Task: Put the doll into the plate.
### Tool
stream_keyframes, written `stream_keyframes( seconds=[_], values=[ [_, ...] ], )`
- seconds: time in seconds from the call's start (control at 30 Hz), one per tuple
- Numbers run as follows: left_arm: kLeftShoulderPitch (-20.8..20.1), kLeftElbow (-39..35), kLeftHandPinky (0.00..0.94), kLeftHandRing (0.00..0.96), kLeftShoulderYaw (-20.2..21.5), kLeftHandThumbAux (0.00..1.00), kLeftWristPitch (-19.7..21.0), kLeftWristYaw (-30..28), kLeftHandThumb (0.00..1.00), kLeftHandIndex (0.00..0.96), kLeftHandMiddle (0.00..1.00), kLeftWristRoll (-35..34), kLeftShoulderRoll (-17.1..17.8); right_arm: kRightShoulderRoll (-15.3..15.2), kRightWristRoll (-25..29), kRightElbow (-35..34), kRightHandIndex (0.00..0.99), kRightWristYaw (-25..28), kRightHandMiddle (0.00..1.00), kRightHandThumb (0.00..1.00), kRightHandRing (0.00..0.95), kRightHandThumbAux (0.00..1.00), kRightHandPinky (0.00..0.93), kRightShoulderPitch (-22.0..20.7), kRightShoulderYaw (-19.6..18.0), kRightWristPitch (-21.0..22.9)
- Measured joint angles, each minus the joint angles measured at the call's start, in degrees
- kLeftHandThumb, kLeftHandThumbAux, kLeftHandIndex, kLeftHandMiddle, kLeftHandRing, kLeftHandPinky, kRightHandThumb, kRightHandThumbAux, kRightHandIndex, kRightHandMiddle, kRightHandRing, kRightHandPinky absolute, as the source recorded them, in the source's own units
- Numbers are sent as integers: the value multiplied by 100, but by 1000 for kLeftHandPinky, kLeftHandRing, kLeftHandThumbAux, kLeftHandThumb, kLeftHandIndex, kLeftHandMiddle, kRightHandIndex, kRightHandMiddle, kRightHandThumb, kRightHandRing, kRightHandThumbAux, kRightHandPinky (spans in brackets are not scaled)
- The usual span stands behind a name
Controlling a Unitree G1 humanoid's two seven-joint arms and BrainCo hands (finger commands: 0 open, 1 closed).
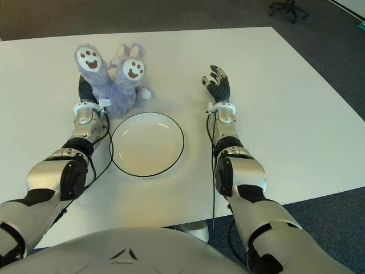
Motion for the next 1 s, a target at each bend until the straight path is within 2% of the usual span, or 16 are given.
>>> stream_keyframes(
  seconds=[0.13,0.17,0.23,0.53,0.7,1.0],
  values=[
    [-21,8,736,739,-61,661,89,269,840,419,548,109,0,1,0,0,172,-17,134,498,106,834,125,2,0,-4],
    [-27,8,772,766,-82,684,123,328,748,437,717,138,0,1,-1,0,175,-25,136,498,106,834,125,3,1,-13],
    [-32,8,808,784,-116,691,150,407,721,443,774,165,0,1,-1,0,174,-45,137,497,106,834,124,5,3,-22],
    [-34,8,837,816,-211,693,166,628,720,444,813,301,0,3,-8,-1,181,-101,139,496,103,840,118,12,36,-48],
    [-34,11,762,808,-227,697,166,648,720,443,801,322,1,3,-11,-2,162,-110,136,496,102,845,114,26,54,-61],
    [-33,19,739,796,-259,699,189,648,722,442,789,386,29,3,-8,-8,158,-111,137,529,99,847,99,32,58,-62]
  ],
)
